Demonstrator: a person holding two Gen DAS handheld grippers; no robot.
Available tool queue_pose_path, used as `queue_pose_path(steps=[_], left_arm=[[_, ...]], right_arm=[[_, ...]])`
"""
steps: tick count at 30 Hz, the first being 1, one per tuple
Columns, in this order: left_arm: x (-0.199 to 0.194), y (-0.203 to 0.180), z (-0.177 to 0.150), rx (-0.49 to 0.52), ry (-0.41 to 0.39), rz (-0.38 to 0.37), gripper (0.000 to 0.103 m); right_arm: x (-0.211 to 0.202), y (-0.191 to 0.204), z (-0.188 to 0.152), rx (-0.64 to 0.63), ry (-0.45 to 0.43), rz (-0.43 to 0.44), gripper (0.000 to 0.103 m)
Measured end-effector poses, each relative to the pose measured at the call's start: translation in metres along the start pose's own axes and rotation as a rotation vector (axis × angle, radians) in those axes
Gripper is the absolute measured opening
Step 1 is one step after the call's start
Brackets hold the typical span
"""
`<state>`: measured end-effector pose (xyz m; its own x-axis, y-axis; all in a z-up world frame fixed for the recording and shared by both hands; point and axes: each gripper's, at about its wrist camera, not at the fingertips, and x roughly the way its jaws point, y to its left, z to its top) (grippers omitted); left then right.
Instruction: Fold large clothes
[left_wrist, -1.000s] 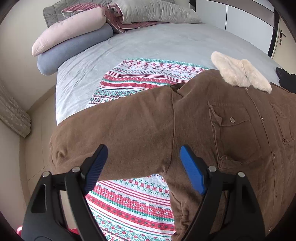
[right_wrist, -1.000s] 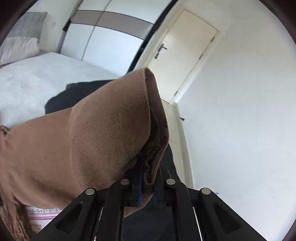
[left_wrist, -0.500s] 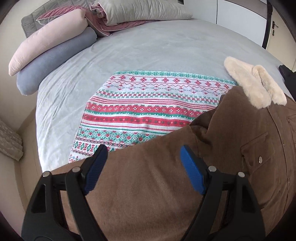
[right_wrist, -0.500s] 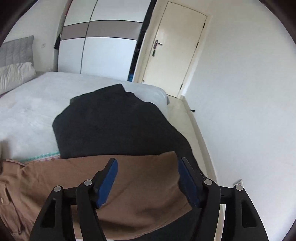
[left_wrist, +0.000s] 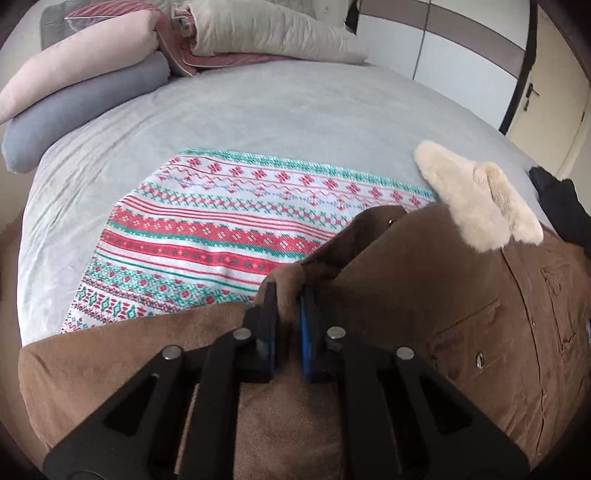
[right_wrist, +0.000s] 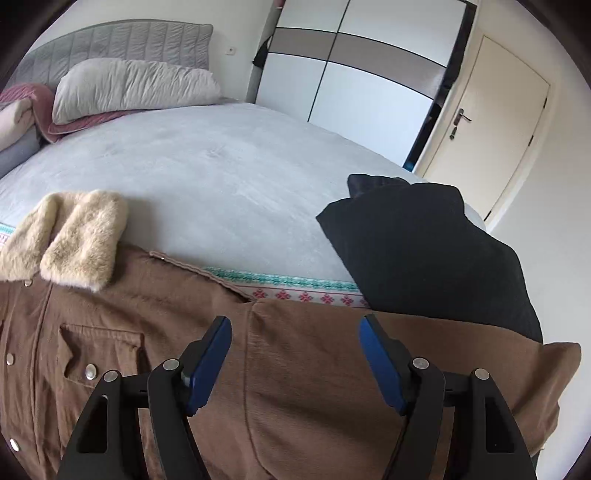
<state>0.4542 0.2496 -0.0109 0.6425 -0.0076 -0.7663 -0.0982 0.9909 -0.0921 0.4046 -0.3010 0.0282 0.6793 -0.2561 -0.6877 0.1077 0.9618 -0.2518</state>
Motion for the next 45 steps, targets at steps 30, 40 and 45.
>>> queue_pose_path(steps=[30,40,45], left_arm=[[-0.058,-0.117,-0.093,0.067,0.057,-0.151,0.092],[-0.135,-0.117,-0.194,0.117,0.167,-0.159,0.098],[-0.187,-0.087,-0.216,0.079,0.24,-0.163,0.098]], right_arm=[[0.004,-0.009,-0.065,0.15,0.104,0.266,0.089],[-0.032,-0.043,-0.142,0.224,0.31,0.292,0.093],[-0.108,-0.092,-0.177,0.262,0.268,0.404,0.093]])
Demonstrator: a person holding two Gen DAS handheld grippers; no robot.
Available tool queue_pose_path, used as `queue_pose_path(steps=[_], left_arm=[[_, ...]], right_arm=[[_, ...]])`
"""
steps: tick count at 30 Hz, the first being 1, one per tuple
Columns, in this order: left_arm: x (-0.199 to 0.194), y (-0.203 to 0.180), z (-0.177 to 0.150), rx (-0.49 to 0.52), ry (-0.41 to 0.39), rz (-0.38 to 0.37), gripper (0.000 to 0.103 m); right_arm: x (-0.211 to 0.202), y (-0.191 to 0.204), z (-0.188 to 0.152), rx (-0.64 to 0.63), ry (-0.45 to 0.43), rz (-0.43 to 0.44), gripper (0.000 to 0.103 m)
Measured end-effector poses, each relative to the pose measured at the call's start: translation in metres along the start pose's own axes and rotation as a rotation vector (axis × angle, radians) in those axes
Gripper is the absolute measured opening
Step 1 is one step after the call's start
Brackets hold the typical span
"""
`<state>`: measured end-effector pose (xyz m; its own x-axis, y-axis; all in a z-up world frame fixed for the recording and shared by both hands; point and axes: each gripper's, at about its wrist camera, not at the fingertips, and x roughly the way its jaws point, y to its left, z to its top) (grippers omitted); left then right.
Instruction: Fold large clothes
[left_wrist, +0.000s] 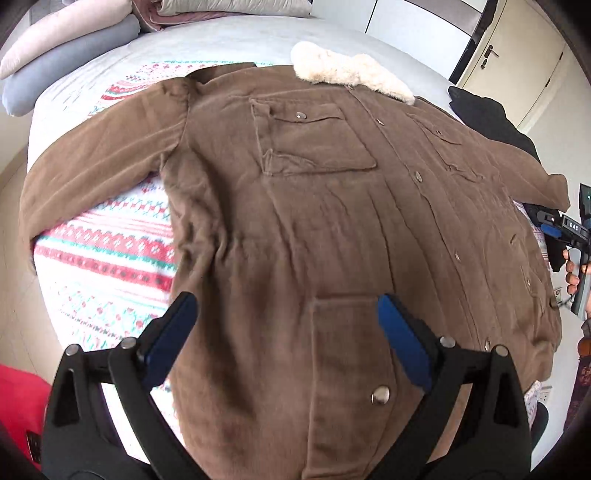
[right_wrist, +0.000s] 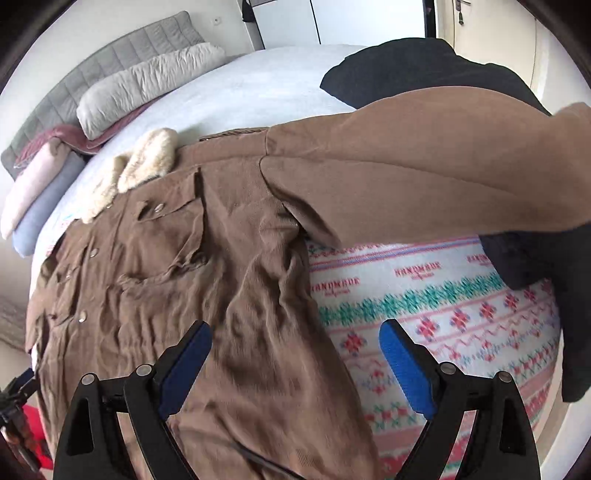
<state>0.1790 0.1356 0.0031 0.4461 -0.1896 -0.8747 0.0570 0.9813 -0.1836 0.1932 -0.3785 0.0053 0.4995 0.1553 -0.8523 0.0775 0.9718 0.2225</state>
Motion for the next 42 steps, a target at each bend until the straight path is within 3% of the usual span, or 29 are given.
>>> queue_pose_path(steps=[7,10,13,15,16,17,18,19,20,22,24,27,30,32,33,34,36,39,42], left_arm=[[-0.045,0.044,-0.077,-0.095,0.082,-0.113,0.098],[-0.047,0.055,-0.109,-0.125,0.107,-0.126,0.098],[-0.034,0.061,-0.14,-0.184,0.179,-0.197,0.097],[-0.022,0.057,-0.16,-0.231,0.256,-0.29,0.082],[-0.016,0.053,-0.169,-0.251,0.289,-0.331,0.079],[-0.017,0.047,-0.176,-0.244,0.275,-0.311,0.076],[-0.022,0.039,-0.179,-0.203,0.243,-0.25,0.057],[-0.029,0.032,-0.179,-0.17,0.217,-0.197,0.041],[-0.04,0.031,-0.179,-0.182,0.189,-0.209,0.024],[-0.072,0.038,-0.174,-0.253,0.111,-0.291,0.022],[-0.106,0.047,-0.17,-0.246,0.006,-0.264,0.02],[-0.098,0.056,-0.178,-0.238,0.085,-0.216,0.02],[-0.053,0.047,-0.19,-0.157,0.25,-0.094,0.025],[-0.05,0.04,-0.191,-0.114,0.269,-0.017,0.036],[-0.056,0.036,-0.187,-0.081,0.253,0.02,0.04],[-0.065,0.033,-0.181,-0.054,0.218,0.06,0.044],[-0.087,0.03,-0.168,-0.026,0.123,0.129,0.073],[-0.113,0.026,-0.146,-0.025,-0.014,0.176,0.08],[-0.119,0.011,-0.115,-0.037,-0.076,0.167,0.082]], right_arm=[[-0.047,-0.053,-0.089,0.06,0.114,0.147,0.093],[-0.049,-0.067,-0.123,0.108,0.157,0.211,0.093],[-0.05,-0.068,-0.149,0.091,0.134,0.235,0.093],[-0.056,-0.064,-0.162,0.073,0.121,0.237,0.091],[-0.058,-0.061,-0.166,0.064,0.124,0.239,0.084],[-0.06,-0.056,-0.168,0.052,0.133,0.245,0.077],[-0.061,-0.052,-0.17,0.048,0.149,0.263,0.056],[-0.062,-0.049,-0.171,0.064,0.169,0.295,0.018],[-0.067,-0.044,-0.17,0.07,0.171,0.306,0.015],[-0.092,-0.03,-0.165,0.025,0.116,0.31,0.012],[-0.122,-0.02,-0.159,0.005,0.048,0.354,0.012],[-0.13,-0.017,-0.166,-0.036,0.049,0.321,0.011],[-0.077,-0.021,-0.196,-0.107,0.238,0.082,0.013],[-0.073,-0.03,-0.199,-0.086,0.224,0.105,0.016],[-0.079,-0.036,-0.195,-0.061,0.219,0.114,0.022],[-0.086,-0.041,-0.191,-0.059,0.212,0.09,0.04],[-0.102,-0.05,-0.183,-0.098,0.184,-0.003,0.058],[-0.128,-0.068,-0.164,-0.087,0.125,-0.083,0.061],[-0.148,-0.07,-0.136,-0.067,0.036,-0.118,0.065]])
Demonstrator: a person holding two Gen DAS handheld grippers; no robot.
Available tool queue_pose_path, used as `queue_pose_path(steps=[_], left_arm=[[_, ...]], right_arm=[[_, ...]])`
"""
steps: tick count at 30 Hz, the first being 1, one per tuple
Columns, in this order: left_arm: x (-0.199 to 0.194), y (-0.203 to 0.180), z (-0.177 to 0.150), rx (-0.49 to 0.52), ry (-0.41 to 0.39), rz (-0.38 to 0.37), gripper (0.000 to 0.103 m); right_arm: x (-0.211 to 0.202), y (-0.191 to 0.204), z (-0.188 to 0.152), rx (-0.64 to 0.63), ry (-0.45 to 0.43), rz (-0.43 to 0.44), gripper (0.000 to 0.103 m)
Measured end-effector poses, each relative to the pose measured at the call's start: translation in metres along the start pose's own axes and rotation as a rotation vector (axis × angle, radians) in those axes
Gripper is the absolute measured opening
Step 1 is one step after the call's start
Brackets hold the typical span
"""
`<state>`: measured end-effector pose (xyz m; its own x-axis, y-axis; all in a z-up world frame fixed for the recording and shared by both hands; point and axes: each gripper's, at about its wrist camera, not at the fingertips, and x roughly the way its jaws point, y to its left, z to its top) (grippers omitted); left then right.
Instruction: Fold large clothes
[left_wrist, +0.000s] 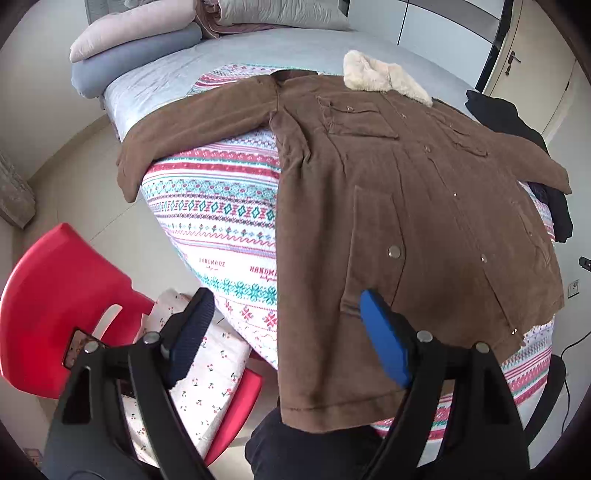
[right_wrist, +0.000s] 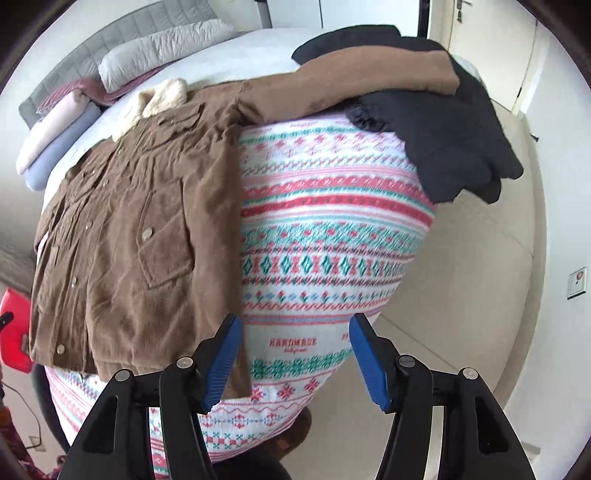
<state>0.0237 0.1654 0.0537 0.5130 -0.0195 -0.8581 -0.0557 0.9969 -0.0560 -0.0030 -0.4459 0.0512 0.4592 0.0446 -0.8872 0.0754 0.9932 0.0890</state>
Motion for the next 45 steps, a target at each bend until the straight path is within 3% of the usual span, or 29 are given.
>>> queue_pose_path(steps=[3,9,13,17,21,23,28,30,32,34,35,38,42,45], left_arm=[[0.004,-0.033,0.03,0.024,-0.025,-0.045,0.083],[0.018,-0.104,0.077,0.056,-0.018,-0.232,0.086],[0.038,-0.141,0.107,0.068,-0.003,-0.295,0.09],[0.075,-0.167,0.128,0.073,-0.03,-0.292,0.091],[0.12,-0.176,0.133,0.063,-0.081,-0.234,0.091],[0.146,-0.176,0.136,0.031,-0.052,-0.211,0.091],[0.194,-0.171,0.134,-0.046,0.062,-0.233,0.091],[0.199,-0.171,0.134,-0.03,0.047,-0.223,0.091],[0.201,-0.17,0.137,-0.009,0.024,-0.222,0.091],[0.201,-0.167,0.14,-0.012,0.014,-0.233,0.091],[0.202,-0.164,0.142,-0.019,0.01,-0.246,0.091],[0.205,-0.153,0.145,-0.052,-0.02,-0.305,0.091],[0.212,-0.141,0.139,-0.11,-0.063,-0.363,0.091],[0.21,-0.146,0.144,-0.072,-0.044,-0.351,0.091]], right_arm=[[-0.008,0.0,0.032,0.033,-0.072,-0.01,0.073],[0.0,-0.022,0.089,0.156,-0.122,0.0,0.075],[0.012,-0.057,0.117,0.248,-0.166,-0.034,0.076],[0.035,-0.095,0.137,0.377,-0.215,-0.01,0.076],[0.065,-0.13,0.149,0.531,-0.269,0.05,0.077],[0.08,-0.147,0.154,0.617,-0.306,0.093,0.077],[0.109,-0.178,0.162,0.82,-0.408,0.193,0.077],[0.111,-0.183,0.166,0.858,-0.457,0.191,0.076],[0.111,-0.186,0.172,0.88,-0.493,0.176,0.066],[0.108,-0.188,0.179,0.894,-0.492,0.165,0.018],[0.103,-0.189,0.18,0.897,-0.503,0.17,0.01],[0.077,-0.182,0.188,0.863,-0.564,0.191,0.009],[0.034,-0.151,0.214,0.722,-0.615,0.148,0.009],[0.003,-0.117,0.239,0.612,-0.656,0.135,0.009]])
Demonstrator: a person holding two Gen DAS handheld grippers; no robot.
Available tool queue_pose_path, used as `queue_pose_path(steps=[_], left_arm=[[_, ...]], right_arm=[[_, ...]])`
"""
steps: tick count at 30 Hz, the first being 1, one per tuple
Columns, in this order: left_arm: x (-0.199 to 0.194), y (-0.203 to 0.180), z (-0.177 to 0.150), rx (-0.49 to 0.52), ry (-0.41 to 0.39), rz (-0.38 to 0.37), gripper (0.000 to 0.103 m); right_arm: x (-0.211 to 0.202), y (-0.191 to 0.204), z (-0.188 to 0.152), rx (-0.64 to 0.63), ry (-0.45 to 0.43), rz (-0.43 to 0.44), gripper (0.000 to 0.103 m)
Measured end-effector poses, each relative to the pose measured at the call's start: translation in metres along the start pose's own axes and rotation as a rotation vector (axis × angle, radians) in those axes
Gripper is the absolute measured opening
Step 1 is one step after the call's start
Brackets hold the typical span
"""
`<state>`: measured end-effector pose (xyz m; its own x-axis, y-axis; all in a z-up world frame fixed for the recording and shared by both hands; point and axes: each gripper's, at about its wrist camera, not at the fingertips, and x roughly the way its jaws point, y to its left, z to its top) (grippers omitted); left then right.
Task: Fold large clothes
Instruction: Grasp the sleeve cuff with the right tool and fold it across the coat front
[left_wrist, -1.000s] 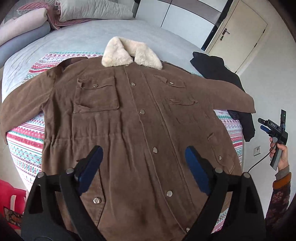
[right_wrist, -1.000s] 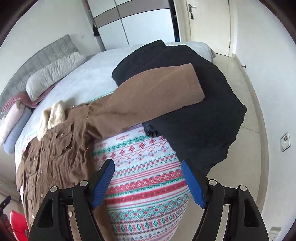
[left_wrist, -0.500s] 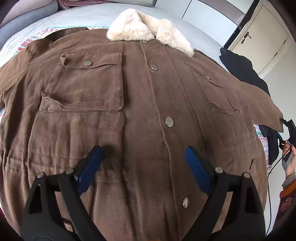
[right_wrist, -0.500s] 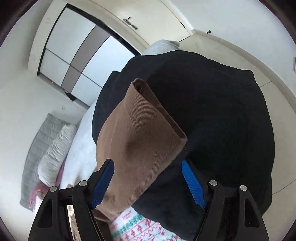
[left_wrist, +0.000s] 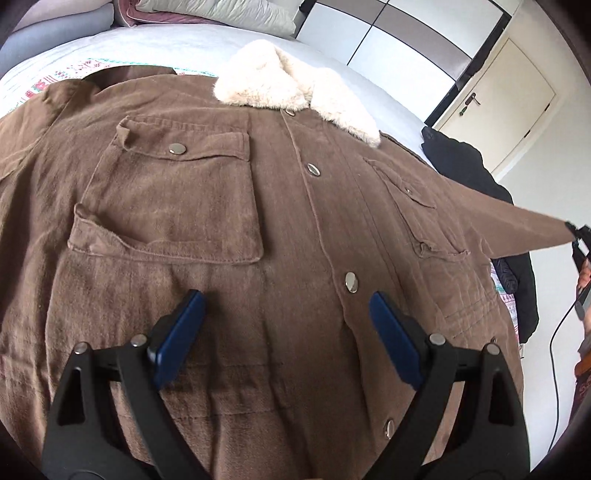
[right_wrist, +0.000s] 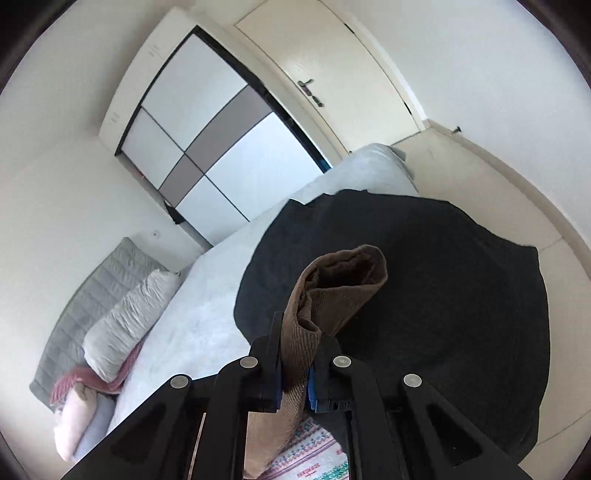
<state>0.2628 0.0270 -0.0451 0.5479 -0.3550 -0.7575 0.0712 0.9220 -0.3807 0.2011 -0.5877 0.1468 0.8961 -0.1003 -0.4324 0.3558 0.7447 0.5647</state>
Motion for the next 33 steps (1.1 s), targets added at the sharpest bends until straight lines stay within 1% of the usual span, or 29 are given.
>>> queue_pose_path(steps=[2,4,8,11,15,17,19,20,21,22,23,24,26,28,29,30,32,33], left_arm=[[-0.005,0.002,0.002,-0.018,-0.014,-0.015,0.091],[-0.008,0.009,0.001,-0.053,-0.01,-0.058,0.091],[-0.01,0.021,0.004,-0.095,0.007,-0.112,0.091],[-0.014,0.027,0.007,-0.109,0.003,-0.126,0.091],[-0.02,0.034,0.009,-0.124,-0.015,-0.124,0.091],[-0.021,0.039,0.011,-0.138,-0.02,-0.12,0.091],[-0.023,0.043,0.012,-0.153,-0.023,-0.122,0.091],[-0.024,0.046,0.012,-0.157,-0.024,-0.126,0.091],[-0.026,0.047,0.012,-0.159,-0.023,-0.127,0.091],[-0.027,0.049,0.013,-0.159,-0.023,-0.125,0.091],[-0.028,0.05,0.013,-0.158,-0.024,-0.121,0.091],[-0.029,0.051,0.014,-0.157,-0.024,-0.115,0.091],[-0.032,0.053,0.016,-0.149,-0.024,-0.102,0.091],[-0.037,0.054,0.019,-0.13,-0.019,-0.082,0.09],[-0.038,0.055,0.022,-0.123,-0.019,-0.066,0.089],[-0.041,0.055,0.026,-0.119,-0.023,-0.042,0.085],[-0.043,0.051,0.037,-0.085,-0.012,0.006,0.083],[-0.041,0.049,0.045,-0.067,-0.004,0.019,0.083]], right_arm=[[-0.007,0.038,0.003,-0.073,-0.019,0.026,0.009],[-0.012,0.077,0.0,-0.137,-0.031,0.068,0.009],[-0.015,0.16,-0.019,-0.262,-0.015,0.165,0.009],[-0.014,0.225,-0.045,-0.377,0.018,0.234,0.009],[-0.008,0.299,-0.093,-0.522,0.079,0.326,0.009],[-0.002,0.329,-0.121,-0.576,0.138,0.367,0.009],[0.009,0.35,-0.15,-0.603,0.224,0.411,0.014],[0.017,0.356,-0.163,-0.603,0.282,0.443,0.016],[0.026,0.363,-0.177,-0.593,0.35,0.481,0.022],[0.035,0.366,-0.191,-0.582,0.431,0.517,0.036],[0.045,0.37,-0.204,-0.571,0.507,0.537,0.046],[0.052,0.372,-0.215,-0.566,0.557,0.532,0.057],[0.061,0.373,-0.23,-0.569,0.588,0.519,0.057],[0.065,0.363,-0.233,-0.588,0.566,0.491,0.057],[0.067,0.354,-0.232,-0.591,0.552,0.462,0.058],[0.072,0.344,-0.229,-0.587,0.544,0.429,0.06],[0.083,0.319,-0.222,-0.572,0.546,0.361,0.062],[0.091,0.305,-0.218,-0.566,0.547,0.329,0.062]])
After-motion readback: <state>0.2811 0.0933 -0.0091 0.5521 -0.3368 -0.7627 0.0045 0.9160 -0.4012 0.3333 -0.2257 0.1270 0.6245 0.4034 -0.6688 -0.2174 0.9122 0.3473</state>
